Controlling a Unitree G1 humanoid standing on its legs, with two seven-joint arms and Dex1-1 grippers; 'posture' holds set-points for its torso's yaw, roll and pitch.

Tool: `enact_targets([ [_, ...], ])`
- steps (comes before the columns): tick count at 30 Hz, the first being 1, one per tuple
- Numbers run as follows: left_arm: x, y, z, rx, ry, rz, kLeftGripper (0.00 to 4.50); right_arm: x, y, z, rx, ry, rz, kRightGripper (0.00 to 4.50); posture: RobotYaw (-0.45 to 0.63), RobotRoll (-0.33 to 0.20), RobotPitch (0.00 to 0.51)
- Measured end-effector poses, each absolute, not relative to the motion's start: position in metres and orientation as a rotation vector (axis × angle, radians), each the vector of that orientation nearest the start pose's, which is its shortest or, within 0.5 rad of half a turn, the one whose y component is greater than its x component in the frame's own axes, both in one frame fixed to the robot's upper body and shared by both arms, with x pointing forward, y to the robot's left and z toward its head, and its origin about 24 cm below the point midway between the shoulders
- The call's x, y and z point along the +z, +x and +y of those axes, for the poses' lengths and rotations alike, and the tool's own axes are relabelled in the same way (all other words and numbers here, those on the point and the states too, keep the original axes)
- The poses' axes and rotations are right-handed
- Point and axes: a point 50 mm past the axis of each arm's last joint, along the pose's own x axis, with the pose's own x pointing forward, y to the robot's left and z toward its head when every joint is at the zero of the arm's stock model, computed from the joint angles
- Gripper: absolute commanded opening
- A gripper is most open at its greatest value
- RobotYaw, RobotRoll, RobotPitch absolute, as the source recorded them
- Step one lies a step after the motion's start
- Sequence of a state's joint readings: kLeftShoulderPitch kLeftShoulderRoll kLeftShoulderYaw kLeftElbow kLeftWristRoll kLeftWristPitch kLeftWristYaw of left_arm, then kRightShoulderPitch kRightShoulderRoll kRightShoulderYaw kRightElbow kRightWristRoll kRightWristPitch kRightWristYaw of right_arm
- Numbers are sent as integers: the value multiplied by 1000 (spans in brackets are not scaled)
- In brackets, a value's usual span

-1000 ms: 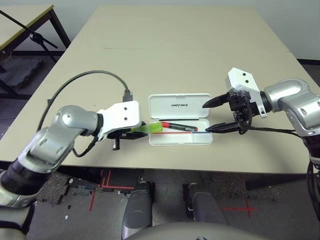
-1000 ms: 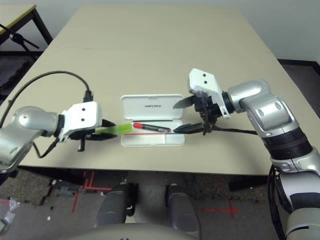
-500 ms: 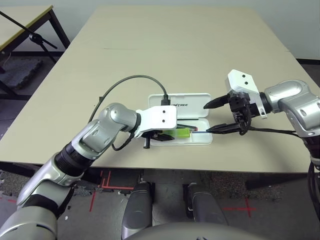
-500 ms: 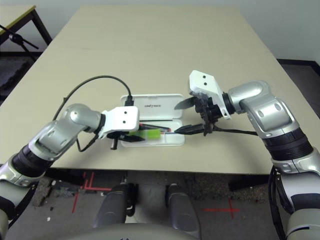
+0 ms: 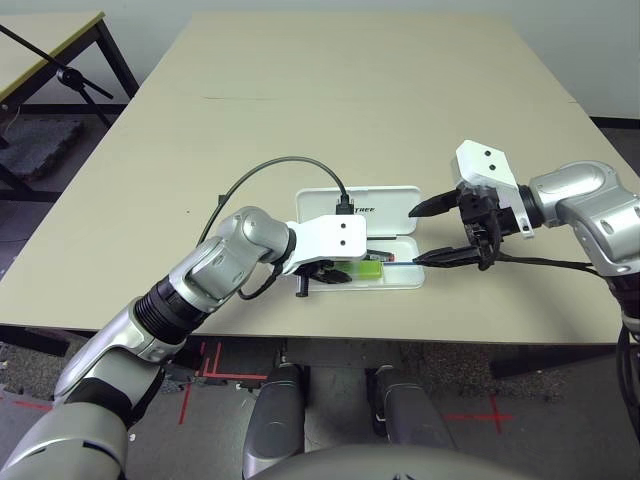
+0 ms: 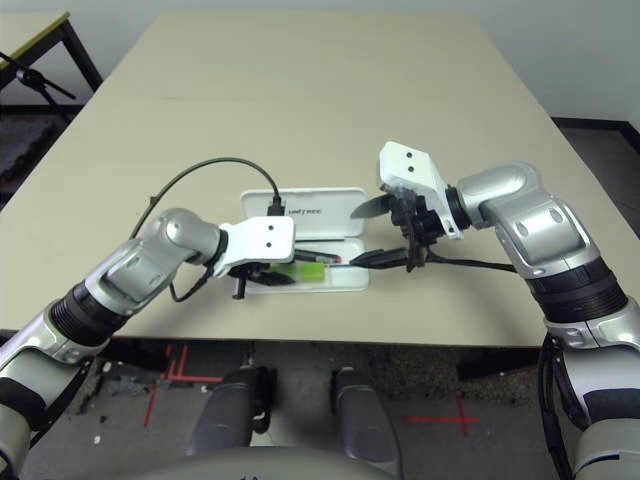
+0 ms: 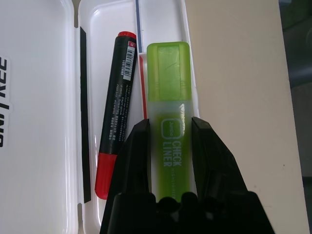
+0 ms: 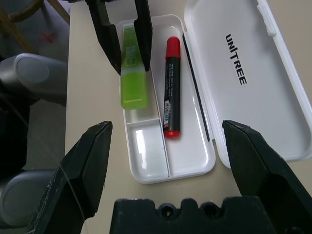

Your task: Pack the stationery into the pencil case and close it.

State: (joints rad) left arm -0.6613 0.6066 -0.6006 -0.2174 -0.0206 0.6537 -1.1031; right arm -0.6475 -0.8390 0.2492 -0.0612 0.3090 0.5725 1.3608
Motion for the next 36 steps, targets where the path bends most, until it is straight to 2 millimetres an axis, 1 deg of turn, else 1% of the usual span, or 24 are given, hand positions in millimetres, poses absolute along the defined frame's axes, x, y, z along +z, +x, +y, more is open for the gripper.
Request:
enact_targets([
  [5,131,272,83,-1421,801,415,1067,183,290,-179,1382,-539,411,4500,40,0,115],
  [6,131,272,83,-1421,798,415,1802,183,290,-179,1381,-540,411,4500,40,0,115],
  [8,132,272,82,-1422,795,413,2458,183,290,-179,1381,-540,411,4500,40,0,115],
  [9,133,271,82,-1422,793,408,2924,183,290,-179,1381,-541,410,4500,45,0,116],
  [10,134,271,82,-1421,792,402,3315,183,290,-179,1381,-541,409,4500,45,0,116],
  [11,135,271,82,-1419,791,394,3611,183,290,-179,1381,-541,409,4500,47,0,115],
  [13,139,270,82,-1410,784,366,4472,183,290,-179,1382,-541,410,4500,49,0,115],
  [18,144,267,94,-1387,769,337,4472,182,290,-178,1386,-542,408,4500,55,0,115],
  [24,161,264,126,-1290,773,310,4472,181,290,-176,1391,-548,404,4500,57,0,117],
  [30,171,259,147,-1239,783,299,4472,180,291,-176,1390,-550,404,4500,64,0,115],
  [36,187,254,155,-1221,756,216,4472,178,290,-180,1375,-539,429,4500,70,0,113],
])
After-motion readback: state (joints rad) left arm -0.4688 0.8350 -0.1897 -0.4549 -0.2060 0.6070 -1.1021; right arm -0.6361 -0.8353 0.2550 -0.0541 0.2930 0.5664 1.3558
